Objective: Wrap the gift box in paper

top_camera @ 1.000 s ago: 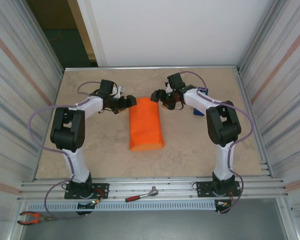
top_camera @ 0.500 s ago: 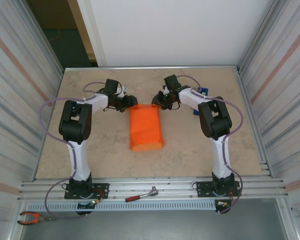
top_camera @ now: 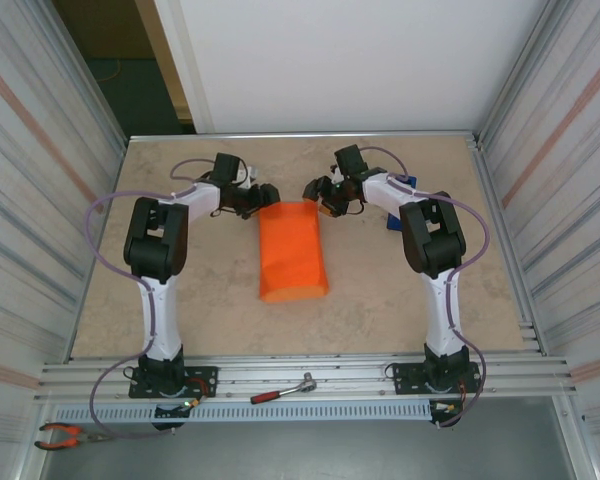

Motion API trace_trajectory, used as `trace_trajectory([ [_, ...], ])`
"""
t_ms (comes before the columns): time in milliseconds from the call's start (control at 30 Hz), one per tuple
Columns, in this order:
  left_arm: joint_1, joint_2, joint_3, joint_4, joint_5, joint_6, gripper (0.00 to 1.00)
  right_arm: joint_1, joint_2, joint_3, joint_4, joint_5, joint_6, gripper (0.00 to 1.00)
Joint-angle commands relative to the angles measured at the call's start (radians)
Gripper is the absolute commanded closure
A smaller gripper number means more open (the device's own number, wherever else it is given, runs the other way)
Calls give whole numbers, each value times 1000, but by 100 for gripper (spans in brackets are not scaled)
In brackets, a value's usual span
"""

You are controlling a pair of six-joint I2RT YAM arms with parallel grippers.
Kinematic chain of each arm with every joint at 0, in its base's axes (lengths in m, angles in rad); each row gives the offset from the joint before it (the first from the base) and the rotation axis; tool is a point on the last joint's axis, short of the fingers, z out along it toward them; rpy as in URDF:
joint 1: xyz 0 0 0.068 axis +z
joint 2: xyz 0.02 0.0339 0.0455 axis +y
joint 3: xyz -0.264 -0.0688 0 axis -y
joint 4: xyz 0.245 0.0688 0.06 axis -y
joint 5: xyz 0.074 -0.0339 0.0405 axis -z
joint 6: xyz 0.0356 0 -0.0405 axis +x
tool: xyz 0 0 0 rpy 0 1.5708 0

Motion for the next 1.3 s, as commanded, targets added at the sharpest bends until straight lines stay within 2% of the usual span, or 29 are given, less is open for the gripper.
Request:
trace_trajectory([
  [0,36,-36,3,8,22,17,24,-16,-80,-43,11,5,12,28],
  [167,75,-169,-104,78,58,-19,20,-11,-125,-80,15,1,3,23],
  [333,66,-257,-231,160,74,-61,19,14,-148,-99,10,4,-16,22],
  [567,29,-240,-304,234,81,-91,20,35,-113,-94,10,13,-16,22],
  [667,12,-218,-304,247,71,-96,26,49,-90,-89,22,11,-6,24],
  [767,1,-194,-303,254,54,-98,36,66,-65,-77,24,17,0,32],
  [900,-6,-166,-298,263,36,-108,50,75,-39,-79,36,35,10,52],
  [1100,-16,-133,-277,256,3,-113,66,67,-28,-84,53,45,25,81],
  [1167,-23,-122,-267,251,-8,-111,73,64,-28,-84,53,46,27,88],
  [1267,-29,-103,-247,245,-18,-110,84,62,-30,-88,56,48,31,94],
])
